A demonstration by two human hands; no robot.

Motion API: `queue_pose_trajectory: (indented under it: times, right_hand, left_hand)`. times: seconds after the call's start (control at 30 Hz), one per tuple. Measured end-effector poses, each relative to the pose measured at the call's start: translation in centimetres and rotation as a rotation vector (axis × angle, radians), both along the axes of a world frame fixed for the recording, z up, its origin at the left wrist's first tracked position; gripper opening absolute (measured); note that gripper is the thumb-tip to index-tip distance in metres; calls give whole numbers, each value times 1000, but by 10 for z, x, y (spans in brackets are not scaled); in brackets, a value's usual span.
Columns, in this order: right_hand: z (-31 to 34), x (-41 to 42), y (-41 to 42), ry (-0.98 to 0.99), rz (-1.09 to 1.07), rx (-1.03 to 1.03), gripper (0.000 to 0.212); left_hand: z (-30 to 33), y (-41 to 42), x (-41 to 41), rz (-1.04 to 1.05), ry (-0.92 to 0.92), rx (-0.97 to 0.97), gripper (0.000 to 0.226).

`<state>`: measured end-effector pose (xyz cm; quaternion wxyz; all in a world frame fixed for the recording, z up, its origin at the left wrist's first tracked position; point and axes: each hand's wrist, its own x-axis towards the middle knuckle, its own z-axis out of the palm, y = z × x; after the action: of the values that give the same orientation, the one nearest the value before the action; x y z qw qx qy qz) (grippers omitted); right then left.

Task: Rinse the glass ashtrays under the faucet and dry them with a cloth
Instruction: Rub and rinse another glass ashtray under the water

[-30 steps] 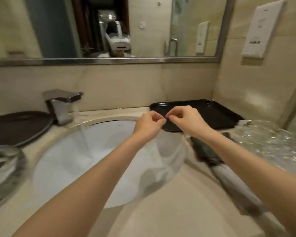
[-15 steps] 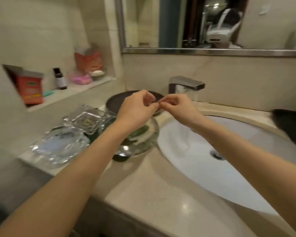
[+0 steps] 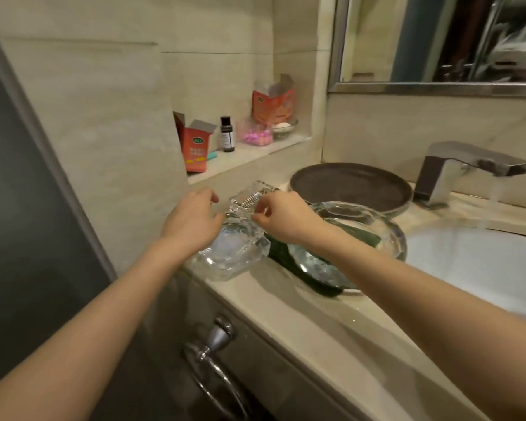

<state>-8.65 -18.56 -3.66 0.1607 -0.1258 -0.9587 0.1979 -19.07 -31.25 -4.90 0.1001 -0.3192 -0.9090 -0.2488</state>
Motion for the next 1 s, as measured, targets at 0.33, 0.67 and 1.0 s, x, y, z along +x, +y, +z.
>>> queue_pose_trajectory:
  times: [0.33,0.67,1.0]
  right_hand:
    - [-15,-25,-8,-96,-145,111,25]
    - [26,24,31,210,-245,-163,23]
    - [42,150,150,145,-448,-1005,18]
  left_hand:
    - [-13,0,-20,117,-82,-208,20]
    - [36,36,25,-69,-263,108,14]
    - [64,152,142,-469,-1508,482,16]
